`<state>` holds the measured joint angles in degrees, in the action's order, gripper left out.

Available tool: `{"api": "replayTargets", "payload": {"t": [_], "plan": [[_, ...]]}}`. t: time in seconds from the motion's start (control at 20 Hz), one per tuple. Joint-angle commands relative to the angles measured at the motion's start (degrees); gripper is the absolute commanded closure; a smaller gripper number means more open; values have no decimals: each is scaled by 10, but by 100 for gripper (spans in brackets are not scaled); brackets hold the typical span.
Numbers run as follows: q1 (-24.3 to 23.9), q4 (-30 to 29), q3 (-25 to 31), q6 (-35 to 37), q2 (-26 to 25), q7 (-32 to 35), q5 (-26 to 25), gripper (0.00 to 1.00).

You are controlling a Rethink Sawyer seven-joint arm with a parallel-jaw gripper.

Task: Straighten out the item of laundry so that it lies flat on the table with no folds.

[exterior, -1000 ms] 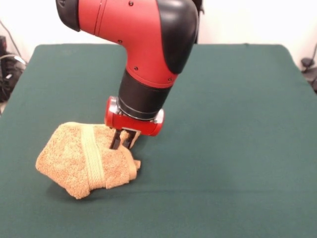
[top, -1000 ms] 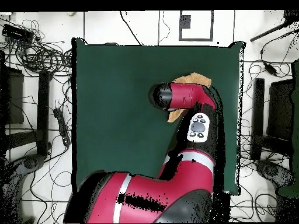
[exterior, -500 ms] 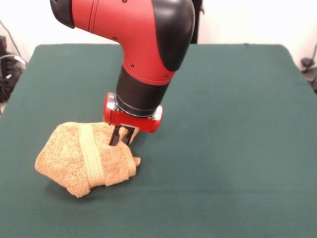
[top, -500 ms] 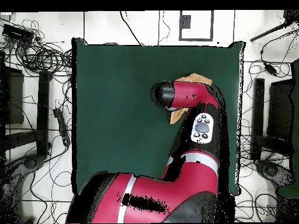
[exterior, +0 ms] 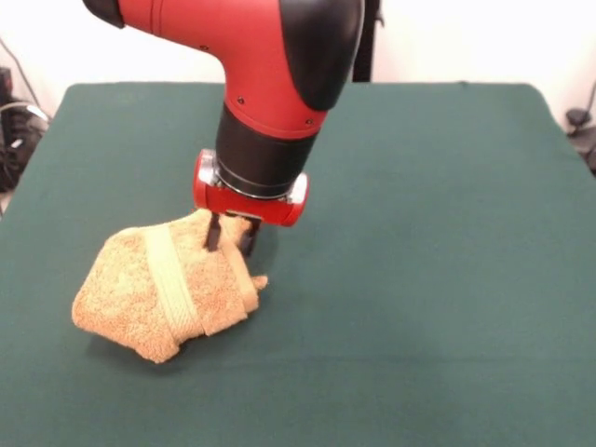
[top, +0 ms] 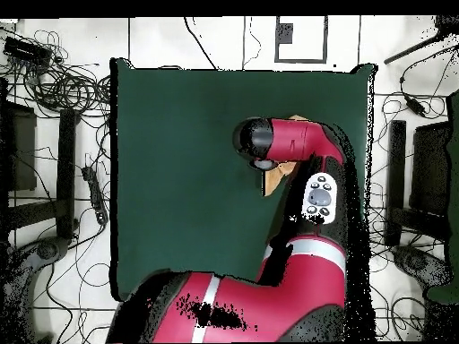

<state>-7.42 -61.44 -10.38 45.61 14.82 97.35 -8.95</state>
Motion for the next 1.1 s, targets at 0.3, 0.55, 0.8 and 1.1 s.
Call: {"api": "replayTargets", "payload": {"t": [0.3, 0.55, 0.8, 1.1], "plan": [[-15, -32, 125, 128, 10, -146, -32, 0], [-23, -22, 141, 167, 14, -152, -38, 0], [-26, -17, 148, 144, 4, -124, -44, 0], [-23, -15, 144, 110, -16, -47, -47, 0]]}}
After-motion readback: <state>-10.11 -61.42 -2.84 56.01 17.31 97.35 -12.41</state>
